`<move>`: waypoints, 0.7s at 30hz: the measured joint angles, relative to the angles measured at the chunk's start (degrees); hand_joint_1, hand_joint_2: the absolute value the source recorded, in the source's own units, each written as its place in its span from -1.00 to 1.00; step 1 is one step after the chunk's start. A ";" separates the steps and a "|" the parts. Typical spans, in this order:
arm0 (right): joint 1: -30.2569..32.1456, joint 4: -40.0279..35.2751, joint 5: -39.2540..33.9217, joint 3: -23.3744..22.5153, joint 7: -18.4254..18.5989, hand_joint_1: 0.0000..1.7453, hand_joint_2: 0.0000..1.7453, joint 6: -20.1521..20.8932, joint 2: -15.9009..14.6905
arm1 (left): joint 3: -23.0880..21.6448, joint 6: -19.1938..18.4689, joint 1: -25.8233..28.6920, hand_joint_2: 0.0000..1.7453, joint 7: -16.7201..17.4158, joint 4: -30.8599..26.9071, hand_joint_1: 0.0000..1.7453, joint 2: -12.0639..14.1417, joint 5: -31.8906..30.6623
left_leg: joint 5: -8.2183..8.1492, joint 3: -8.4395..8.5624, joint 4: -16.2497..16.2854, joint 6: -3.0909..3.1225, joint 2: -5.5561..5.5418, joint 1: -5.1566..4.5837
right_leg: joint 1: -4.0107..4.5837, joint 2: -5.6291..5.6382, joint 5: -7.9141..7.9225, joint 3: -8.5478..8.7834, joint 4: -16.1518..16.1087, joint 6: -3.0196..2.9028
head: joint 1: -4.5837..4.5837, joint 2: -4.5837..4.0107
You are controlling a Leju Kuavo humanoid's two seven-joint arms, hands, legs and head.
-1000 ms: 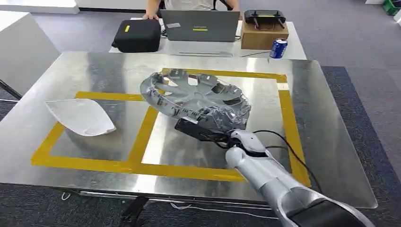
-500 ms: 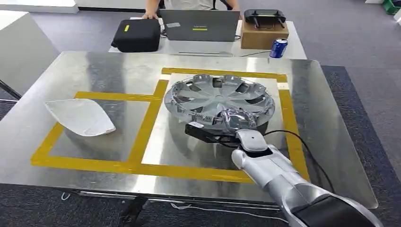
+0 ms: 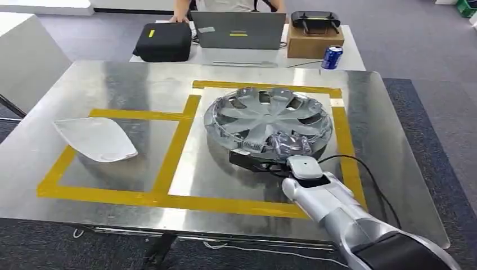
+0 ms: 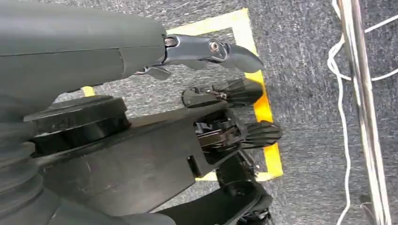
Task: Take the parts from the cabinet and place them on the table.
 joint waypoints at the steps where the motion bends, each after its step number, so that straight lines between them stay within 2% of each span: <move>1: 0.30 0.00 0.26 -0.07 0.00 -1.00 -1.00 0.00 -0.20 | 0.00 -0.11 0.02 1.00 0.00 0.00 -1.00 0.00 0.11 | 0.00 -0.01 0.00 0.00 0.01 0.00 | 0.00 0.02 0.02 -0.02 0.00 0.02 | 0.07 0.00; 4: 0.57 -0.02 0.59 -0.35 -0.09 -1.00 -1.00 0.07 -0.61 | 0.00 -0.15 0.02 1.00 0.00 0.00 -1.00 0.00 0.41 | 0.00 -0.02 0.00 0.00 0.02 0.00 | -0.01 0.07 0.04 -0.05 0.00 0.06 | 0.04 0.00; 5: 0.60 -0.04 0.63 -0.37 -0.09 -1.00 -1.00 0.07 -0.65 | 0.00 -0.15 0.02 -1.00 0.00 0.00 -1.00 0.00 0.44 | -0.01 -0.03 0.01 0.00 0.02 0.00 | -0.01 0.07 0.04 -0.06 0.00 0.06 | 0.04 0.00; 8: 0.62 -0.33 0.81 -0.48 -0.15 -1.00 -1.00 0.09 -0.74 | 0.00 -0.11 0.01 -1.00 0.53 0.00 -1.00 0.00 0.44 | -0.03 -0.05 0.00 -0.01 0.02 0.00 | -0.01 0.05 0.02 -0.09 0.00 0.05 | 0.04 0.00; 12: 0.45 -0.46 4.08 -0.66 -0.20 -1.00 -1.00 0.35 -0.83 | -0.50 -0.37 0.21 -1.00 5.48 0.00 -1.00 0.06 -1.53 | -0.04 -0.06 0.00 -0.02 0.02 0.01 | 0.00 0.06 -0.02 -0.10 0.00 0.01 | 0.04 0.00; 14: 0.21 -0.46 4.79 -0.63 -0.15 -1.00 -1.00 0.26 -0.83 | -0.92 -0.92 0.52 -1.00 6.30 0.00 -1.00 0.04 -1.64 | -0.04 -0.07 0.00 -0.02 0.02 0.01 | 0.00 0.05 -0.02 -0.10 0.00 0.00 | 0.04 0.00; 18: -0.18 -0.65 5.37 -0.63 -1.37 -1.00 -1.00 -0.11 -0.81 | -1.31 -1.40 1.07 -1.00 6.56 0.00 -1.00 0.02 -1.53 | -0.04 -0.07 0.00 -0.02 0.02 0.01 | 0.00 0.05 -0.02 -0.10 0.00 0.00 | 0.04 0.00; 21: -0.49 -1.64 8.48 0.22 -2.19 -1.00 -1.00 -0.02 -1.01 | -1.29 -2.45 1.23 -1.00 4.19 0.00 -1.00 0.02 0.09 | -0.04 -0.08 0.00 -0.02 0.02 0.01 | 0.00 0.05 -0.02 -0.11 0.00 0.00 | 0.04 0.00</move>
